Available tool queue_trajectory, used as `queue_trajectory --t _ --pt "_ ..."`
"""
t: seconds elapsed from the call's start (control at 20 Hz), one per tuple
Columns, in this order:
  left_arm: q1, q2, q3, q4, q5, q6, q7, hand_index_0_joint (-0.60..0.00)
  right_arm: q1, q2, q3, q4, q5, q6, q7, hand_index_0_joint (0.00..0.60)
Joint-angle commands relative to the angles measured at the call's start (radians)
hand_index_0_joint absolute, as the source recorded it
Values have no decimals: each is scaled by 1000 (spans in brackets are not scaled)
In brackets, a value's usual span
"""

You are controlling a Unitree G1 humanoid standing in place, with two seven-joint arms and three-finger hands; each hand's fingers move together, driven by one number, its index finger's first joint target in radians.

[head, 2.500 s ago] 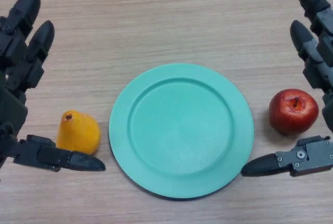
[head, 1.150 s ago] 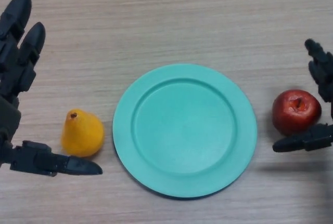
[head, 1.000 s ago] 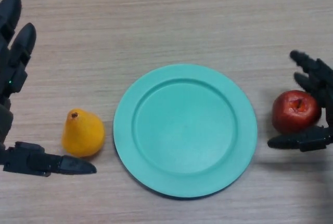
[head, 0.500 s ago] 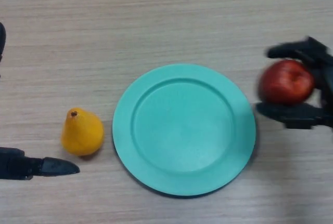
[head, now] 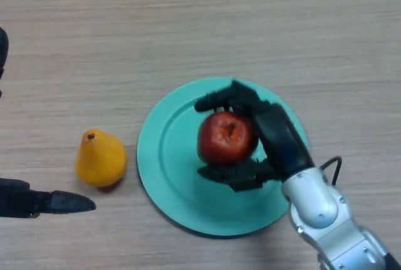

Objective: Pick up the red apple and place it on the plate

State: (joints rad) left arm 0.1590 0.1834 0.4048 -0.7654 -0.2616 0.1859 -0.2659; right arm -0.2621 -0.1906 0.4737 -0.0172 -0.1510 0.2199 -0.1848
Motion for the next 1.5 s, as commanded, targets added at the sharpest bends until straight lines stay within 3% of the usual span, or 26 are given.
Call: queue_trajectory --t 0.05,0.2,0.25,0.3,0.4,0.65,0.8,0.95,1.15,1.5 --pt "-11 29 68 -41 -80 -142 -15 0 -65 1 -18 -3 69 -154 -91 600" --pt "-15 34 76 -32 -88 -142 -13 0 -75 1 -16 8 86 -143 -93 250" --pt "-23 40 82 -26 -89 -138 -6 0 -89 1 -21 2 106 -134 -94 100" --pt "-36 48 76 -19 -71 -141 6 0 -103 1 -48 -46 130 -110 -87 3" --pt "-44 55 58 -31 -46 -136 11 0 -102 1 -107 -146 152 -58 -56 0" --pt "-69 73 47 -73 -54 -57 17 0 -48 1 -436 -536 256 176 166 0" --pt "-79 75 39 -57 -50 -64 22 0 39 -31 -512 -693 331 234 217 0" --pt "-88 82 28 -57 -56 -52 32 0 168 -44 -531 -819 384 212 235 0" --pt "-66 57 -10 -41 -15 -89 47 0 309 -32 -500 -884 324 121 276 0" --pt "-59 47 -48 -39 17 -101 79 0 351 -27 -509 -899 285 71 331 0"
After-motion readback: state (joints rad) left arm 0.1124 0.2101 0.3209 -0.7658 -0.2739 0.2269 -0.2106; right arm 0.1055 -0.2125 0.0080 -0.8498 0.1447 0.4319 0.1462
